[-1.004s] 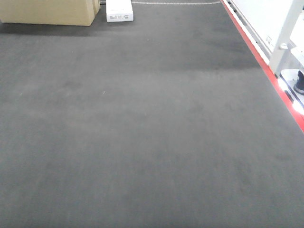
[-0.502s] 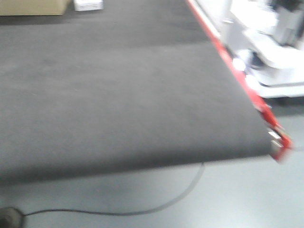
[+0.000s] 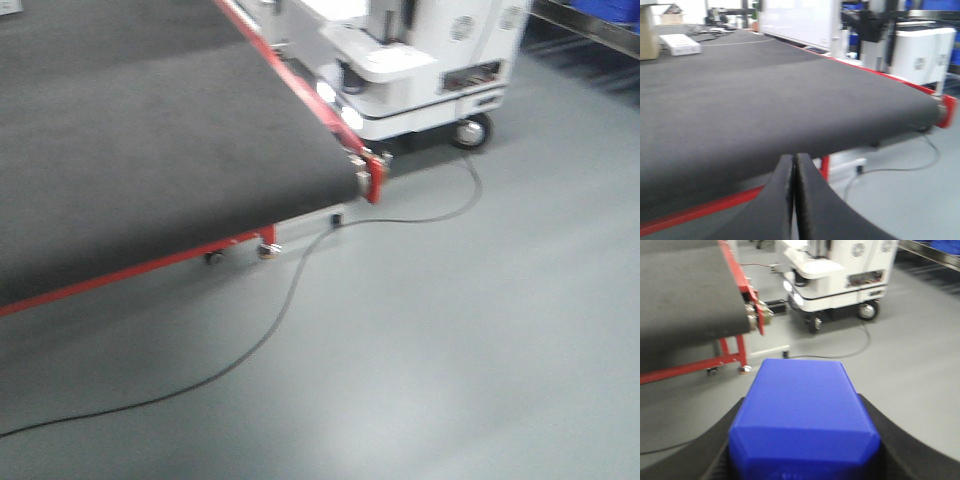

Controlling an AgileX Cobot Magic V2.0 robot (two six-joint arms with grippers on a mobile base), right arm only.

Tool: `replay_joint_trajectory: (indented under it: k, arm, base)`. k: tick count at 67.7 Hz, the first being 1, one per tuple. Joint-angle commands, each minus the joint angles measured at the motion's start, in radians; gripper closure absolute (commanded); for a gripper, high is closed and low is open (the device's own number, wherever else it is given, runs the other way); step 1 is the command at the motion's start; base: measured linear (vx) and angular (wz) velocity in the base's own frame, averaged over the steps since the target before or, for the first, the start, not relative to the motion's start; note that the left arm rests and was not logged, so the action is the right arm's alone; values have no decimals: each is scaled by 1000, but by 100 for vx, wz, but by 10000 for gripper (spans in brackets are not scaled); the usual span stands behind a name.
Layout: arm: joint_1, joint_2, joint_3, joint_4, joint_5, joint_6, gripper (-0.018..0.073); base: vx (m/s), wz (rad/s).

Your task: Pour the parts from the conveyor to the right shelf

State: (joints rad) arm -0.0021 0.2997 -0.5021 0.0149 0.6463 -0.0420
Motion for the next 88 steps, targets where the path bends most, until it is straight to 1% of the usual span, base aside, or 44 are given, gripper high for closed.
replay_joint_trajectory:
  k: [1, 24, 40, 88]
  arm:
    - [1, 9, -27, -6, -75, -6, 565]
    - [1, 9, -27, -6, -75, -6, 565]
    - [1, 9, -27, -6, -75, -6, 565]
    - [1, 9, -27, -6, -75, -6, 565]
  base:
    - [-41, -47]
    - [-38, -43]
    - [-35, -60]
    - [-26, -86]
